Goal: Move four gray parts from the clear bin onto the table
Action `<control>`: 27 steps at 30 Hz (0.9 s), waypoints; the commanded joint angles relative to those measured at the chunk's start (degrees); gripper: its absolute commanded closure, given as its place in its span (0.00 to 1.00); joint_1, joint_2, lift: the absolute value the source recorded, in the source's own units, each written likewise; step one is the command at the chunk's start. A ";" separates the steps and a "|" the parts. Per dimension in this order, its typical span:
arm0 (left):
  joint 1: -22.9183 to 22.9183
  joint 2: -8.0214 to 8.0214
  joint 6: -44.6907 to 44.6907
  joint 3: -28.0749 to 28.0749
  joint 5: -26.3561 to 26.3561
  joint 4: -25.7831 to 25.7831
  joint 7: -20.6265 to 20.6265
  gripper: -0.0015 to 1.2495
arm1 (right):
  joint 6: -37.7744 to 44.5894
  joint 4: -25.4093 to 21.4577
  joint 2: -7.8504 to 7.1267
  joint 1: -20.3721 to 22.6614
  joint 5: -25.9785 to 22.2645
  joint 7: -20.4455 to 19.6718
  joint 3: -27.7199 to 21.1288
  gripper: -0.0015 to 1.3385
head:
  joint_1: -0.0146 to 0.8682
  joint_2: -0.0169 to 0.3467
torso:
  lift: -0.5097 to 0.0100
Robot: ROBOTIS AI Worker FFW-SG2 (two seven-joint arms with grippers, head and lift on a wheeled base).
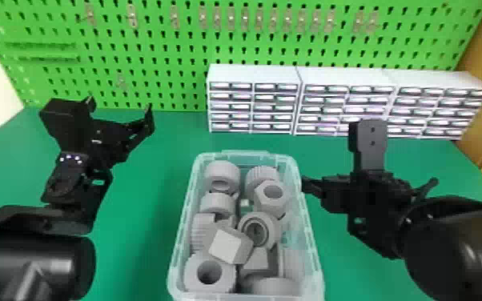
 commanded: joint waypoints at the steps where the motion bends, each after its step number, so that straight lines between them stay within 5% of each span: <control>1: 0.00 0.00 0.09 0.00 0.04 0.00 0.00 0.09 | 3.61 -0.46 0.01 -0.16 -2.21 -1.59 -0.87 0.37 | 0.78 0.14 | 0.89; 9: -0.09 0.00 0.27 -0.17 0.12 0.00 0.00 0.09 | 8.98 -0.46 -0.08 -1.66 -4.85 -4.84 -1.39 0.37 | 0.78 0.14 | 0.89; 27: -0.17 0.00 0.36 -0.44 0.12 0.00 0.00 0.09 | 10.65 0.33 -0.43 -2.71 -5.64 -5.11 -0.60 0.37 | 0.78 0.14 | 0.89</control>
